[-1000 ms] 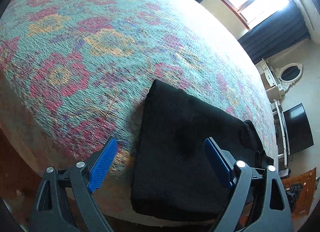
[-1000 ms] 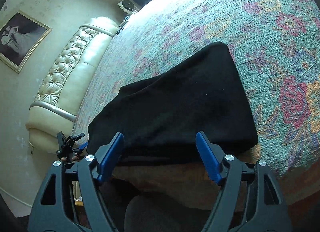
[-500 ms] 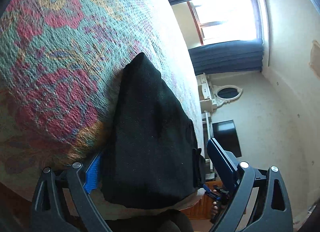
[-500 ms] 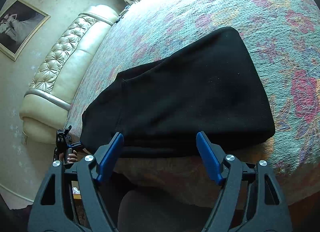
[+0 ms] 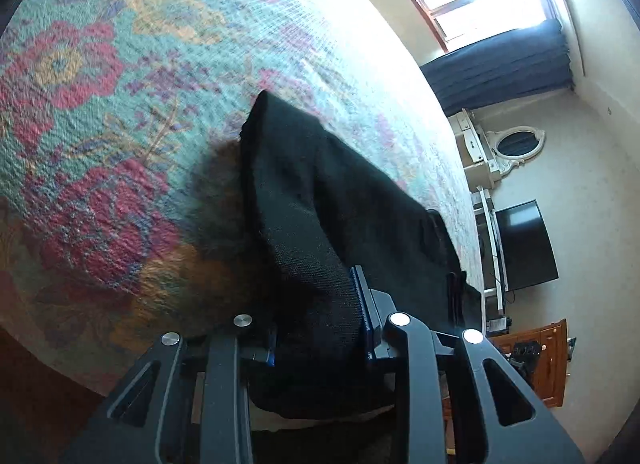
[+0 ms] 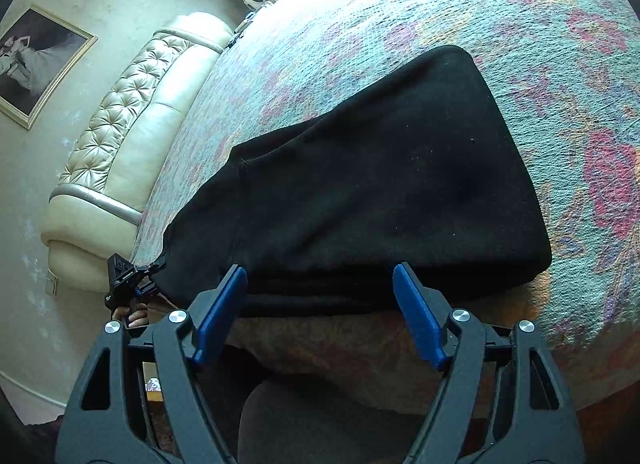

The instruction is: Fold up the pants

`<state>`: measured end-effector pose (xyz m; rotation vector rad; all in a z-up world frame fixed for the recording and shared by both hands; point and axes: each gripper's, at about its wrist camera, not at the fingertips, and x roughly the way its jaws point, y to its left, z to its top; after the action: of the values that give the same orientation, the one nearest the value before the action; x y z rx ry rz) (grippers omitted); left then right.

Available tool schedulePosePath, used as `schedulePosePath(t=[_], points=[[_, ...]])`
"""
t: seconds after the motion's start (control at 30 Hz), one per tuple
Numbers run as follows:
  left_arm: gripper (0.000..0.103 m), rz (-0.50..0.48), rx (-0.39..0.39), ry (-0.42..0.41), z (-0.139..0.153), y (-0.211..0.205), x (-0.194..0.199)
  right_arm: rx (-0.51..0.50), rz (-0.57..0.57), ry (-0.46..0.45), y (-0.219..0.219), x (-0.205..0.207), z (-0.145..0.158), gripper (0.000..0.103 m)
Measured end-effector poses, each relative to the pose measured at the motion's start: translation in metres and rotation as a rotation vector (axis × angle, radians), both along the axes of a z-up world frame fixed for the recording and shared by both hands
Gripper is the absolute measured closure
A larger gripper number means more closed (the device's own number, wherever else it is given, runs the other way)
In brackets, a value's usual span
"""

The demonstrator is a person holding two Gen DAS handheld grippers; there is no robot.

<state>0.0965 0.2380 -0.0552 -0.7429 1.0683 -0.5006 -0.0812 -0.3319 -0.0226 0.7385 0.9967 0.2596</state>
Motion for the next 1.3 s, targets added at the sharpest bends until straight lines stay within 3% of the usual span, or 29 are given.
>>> schedulePosePath(t=[0.07,0.17,0.3,0.4,0.43,0.47,0.6,0.73,0.9,1.17,1.3], points=[[0.074,-0.004,-0.050,-0.061,0.028,-0.010,0.000,0.003,-0.006,-0.005,-0.001,0.000,0.000,0.027],[0.074,-0.066,-0.042,-0.160,0.082,-0.046,0.003,0.006,-0.014,-0.010,-0.001,0.000,0.000,0.028],[0.073,-0.192,-0.011,-0.250,0.139,-0.128,0.009,0.027,-0.029,-0.033,-0.004,0.000,0.004,0.027],[0.074,-0.281,0.010,-0.269,0.157,-0.199,0.016,0.048,-0.040,-0.047,-0.007,-0.001,0.007,0.027],[0.083,-0.310,0.004,-0.264,0.156,-0.221,0.018,0.051,-0.044,-0.048,-0.007,-0.001,0.007,0.027],[0.085,-0.339,0.006,-0.255,0.154,-0.243,0.022,0.052,-0.048,-0.049,-0.009,-0.002,0.007,0.027],[0.085,-0.461,0.124,-0.242,0.124,-0.338,0.019,0.077,-0.075,-0.057,-0.019,-0.006,0.007,0.027],[0.086,-0.518,0.189,-0.131,0.065,-0.392,0.017,0.097,-0.091,-0.050,-0.024,-0.010,0.003,0.027],[0.086,-0.535,0.282,-0.117,0.028,-0.417,0.013,0.119,-0.094,-0.052,-0.030,-0.012,-0.001,0.027],[0.089,-0.527,0.303,-0.142,0.043,-0.411,0.008,0.118,-0.093,-0.045,-0.027,-0.015,0.000,0.027],[0.091,-0.477,0.264,-0.163,0.067,-0.392,0.008,0.116,-0.105,-0.047,-0.026,-0.015,0.002,0.027]])
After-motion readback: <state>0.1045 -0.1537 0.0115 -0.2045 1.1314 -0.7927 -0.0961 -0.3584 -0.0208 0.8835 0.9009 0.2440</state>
